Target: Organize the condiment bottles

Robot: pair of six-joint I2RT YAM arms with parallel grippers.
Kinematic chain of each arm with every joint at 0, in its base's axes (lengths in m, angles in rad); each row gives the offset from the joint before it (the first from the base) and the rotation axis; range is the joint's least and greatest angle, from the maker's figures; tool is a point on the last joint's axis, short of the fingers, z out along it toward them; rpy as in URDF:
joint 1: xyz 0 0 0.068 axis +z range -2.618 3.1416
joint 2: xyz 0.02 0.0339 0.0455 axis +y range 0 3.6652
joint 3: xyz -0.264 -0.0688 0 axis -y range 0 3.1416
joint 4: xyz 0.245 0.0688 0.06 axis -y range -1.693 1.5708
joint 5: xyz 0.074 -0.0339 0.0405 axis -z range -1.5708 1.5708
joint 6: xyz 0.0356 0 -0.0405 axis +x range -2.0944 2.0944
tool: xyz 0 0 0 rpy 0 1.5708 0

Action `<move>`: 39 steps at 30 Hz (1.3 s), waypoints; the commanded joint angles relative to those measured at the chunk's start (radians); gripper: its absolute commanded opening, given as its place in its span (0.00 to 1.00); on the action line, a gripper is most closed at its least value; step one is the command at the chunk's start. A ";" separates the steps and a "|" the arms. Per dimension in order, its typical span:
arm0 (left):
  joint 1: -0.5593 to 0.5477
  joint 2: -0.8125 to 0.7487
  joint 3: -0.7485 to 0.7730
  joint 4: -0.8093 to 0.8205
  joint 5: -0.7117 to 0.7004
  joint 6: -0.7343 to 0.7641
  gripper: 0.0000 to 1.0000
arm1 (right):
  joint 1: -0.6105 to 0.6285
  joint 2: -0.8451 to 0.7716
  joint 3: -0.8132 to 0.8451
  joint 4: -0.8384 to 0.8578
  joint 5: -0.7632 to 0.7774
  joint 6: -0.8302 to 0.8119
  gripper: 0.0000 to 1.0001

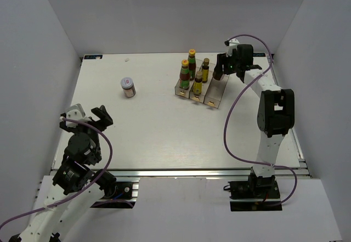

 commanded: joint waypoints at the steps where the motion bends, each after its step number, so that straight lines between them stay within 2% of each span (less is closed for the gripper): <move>1: 0.004 0.014 -0.006 0.017 0.015 0.007 0.96 | -0.003 -0.055 0.012 0.096 0.026 -0.032 0.00; 13: 0.004 0.080 0.002 0.014 0.058 0.006 0.97 | -0.006 0.016 0.044 0.012 0.043 -0.060 0.00; 14: 0.004 0.091 0.007 0.012 0.067 0.006 0.98 | -0.006 0.022 0.049 0.008 0.040 -0.063 0.05; 16: 0.004 0.132 0.011 0.012 0.097 0.004 0.98 | -0.006 0.037 0.068 -0.013 0.024 -0.067 0.24; 17: 0.004 0.150 0.014 0.011 0.108 0.004 0.98 | -0.006 0.044 0.078 -0.025 0.021 -0.075 0.41; 18: 0.004 0.172 0.027 0.001 0.134 -0.005 0.98 | -0.006 0.047 0.094 -0.045 0.018 -0.078 0.48; 25: 0.004 0.385 0.105 -0.014 0.219 -0.033 0.98 | -0.006 0.036 0.096 -0.073 0.010 -0.103 0.70; 26: 0.004 0.443 0.122 -0.020 0.228 -0.043 0.98 | -0.006 0.027 0.092 -0.074 0.009 -0.103 0.75; 27: 0.004 0.476 0.140 -0.032 0.237 -0.063 0.98 | -0.006 0.013 0.085 -0.079 0.007 -0.103 0.86; 28: 0.004 0.509 0.180 -0.034 0.251 -0.071 0.98 | -0.006 -0.025 0.067 -0.079 0.003 -0.100 0.88; 31: 0.028 0.646 0.287 -0.071 0.280 -0.100 0.98 | -0.009 -0.155 0.006 -0.042 -0.019 -0.095 0.89; 36: 0.169 0.828 0.425 -0.091 0.441 -0.132 0.98 | -0.015 -0.318 -0.105 -0.048 -0.052 -0.078 0.89; 37: 0.182 0.889 0.448 -0.103 0.449 -0.138 0.98 | -0.019 -0.394 -0.135 -0.042 -0.089 -0.064 0.87; 38: 0.193 0.920 0.496 -0.112 0.452 -0.142 0.98 | -0.024 -0.439 -0.178 -0.022 -0.110 -0.037 0.73; 39: 0.211 0.951 0.522 -0.138 0.458 -0.151 0.98 | -0.024 -0.491 -0.276 0.022 -0.132 -0.025 0.54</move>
